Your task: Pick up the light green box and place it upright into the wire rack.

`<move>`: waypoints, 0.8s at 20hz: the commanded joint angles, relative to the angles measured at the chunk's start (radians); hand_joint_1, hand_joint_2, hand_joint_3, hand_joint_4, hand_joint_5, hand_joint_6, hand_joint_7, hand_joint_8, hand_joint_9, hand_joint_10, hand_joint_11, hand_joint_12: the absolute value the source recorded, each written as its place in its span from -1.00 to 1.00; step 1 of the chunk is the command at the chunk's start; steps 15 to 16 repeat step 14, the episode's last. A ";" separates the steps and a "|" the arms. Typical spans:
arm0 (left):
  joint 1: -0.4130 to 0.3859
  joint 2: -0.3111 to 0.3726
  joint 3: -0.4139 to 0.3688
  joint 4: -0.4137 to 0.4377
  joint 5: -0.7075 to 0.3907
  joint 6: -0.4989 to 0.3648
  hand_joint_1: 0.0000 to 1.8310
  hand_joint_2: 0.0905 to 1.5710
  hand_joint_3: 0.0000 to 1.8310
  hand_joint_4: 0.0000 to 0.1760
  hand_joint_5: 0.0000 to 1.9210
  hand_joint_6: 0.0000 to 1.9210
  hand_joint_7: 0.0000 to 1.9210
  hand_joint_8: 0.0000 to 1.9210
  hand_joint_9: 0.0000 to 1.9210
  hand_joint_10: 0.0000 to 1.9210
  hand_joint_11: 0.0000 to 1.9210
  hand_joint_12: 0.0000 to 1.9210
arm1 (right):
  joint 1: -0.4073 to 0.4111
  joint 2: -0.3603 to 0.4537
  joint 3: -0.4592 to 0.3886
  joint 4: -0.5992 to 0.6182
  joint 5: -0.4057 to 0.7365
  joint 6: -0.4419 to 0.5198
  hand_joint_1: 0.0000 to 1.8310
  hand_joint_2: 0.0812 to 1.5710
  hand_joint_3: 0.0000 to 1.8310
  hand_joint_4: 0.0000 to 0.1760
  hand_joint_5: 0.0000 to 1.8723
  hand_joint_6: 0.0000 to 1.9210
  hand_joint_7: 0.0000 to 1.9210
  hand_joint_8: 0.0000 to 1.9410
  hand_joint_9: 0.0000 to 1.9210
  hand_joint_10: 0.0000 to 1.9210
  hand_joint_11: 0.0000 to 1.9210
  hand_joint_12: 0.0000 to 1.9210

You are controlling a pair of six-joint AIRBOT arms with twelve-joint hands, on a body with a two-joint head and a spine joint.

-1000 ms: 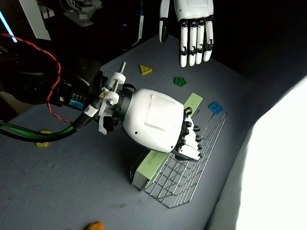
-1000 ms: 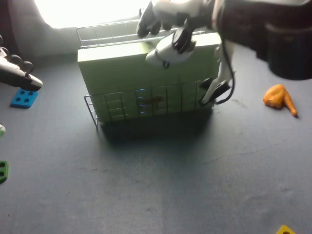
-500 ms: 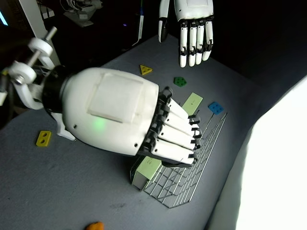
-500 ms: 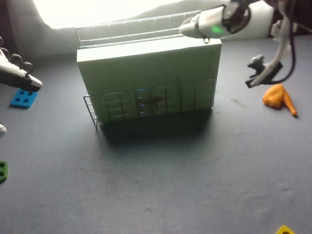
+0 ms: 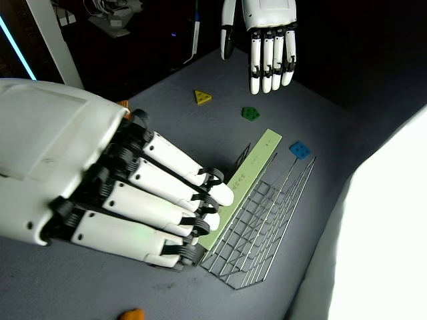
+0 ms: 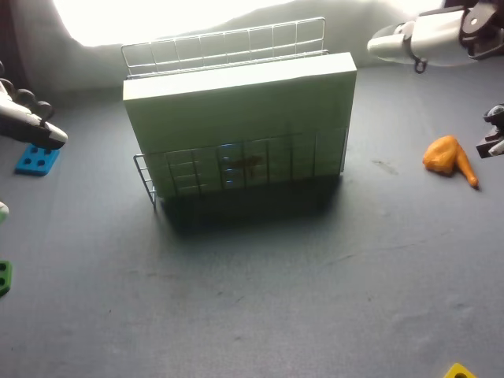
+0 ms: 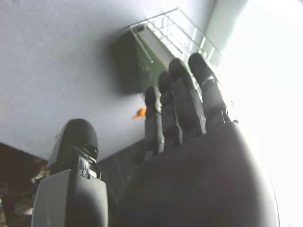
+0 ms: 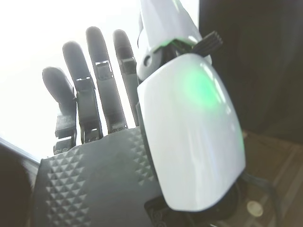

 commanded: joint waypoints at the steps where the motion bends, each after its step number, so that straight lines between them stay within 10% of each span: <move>1: -0.004 0.000 0.002 0.010 0.084 -0.002 -0.57 0.60 -1.00 -0.62 -0.71 -1.00 -0.66 -0.99 -0.66 -1.00 -1.00 -0.26 | 0.020 0.011 -0.005 -0.039 0.052 0.022 0.13 0.36 -1.00 -1.00 -0.53 -1.00 -0.49 -0.70 -0.79 0.29 -1.00 1.00; 16: 0.011 0.001 0.013 0.010 0.084 -0.003 -0.56 0.59 -1.00 -0.63 -0.70 -1.00 -0.64 -0.99 -0.65 -0.99 -1.00 -0.22 | 0.015 0.013 -0.029 -0.039 0.048 0.051 0.11 0.36 -1.00 -1.00 -0.54 -1.00 -0.47 -0.72 -0.76 0.28 -0.99 1.00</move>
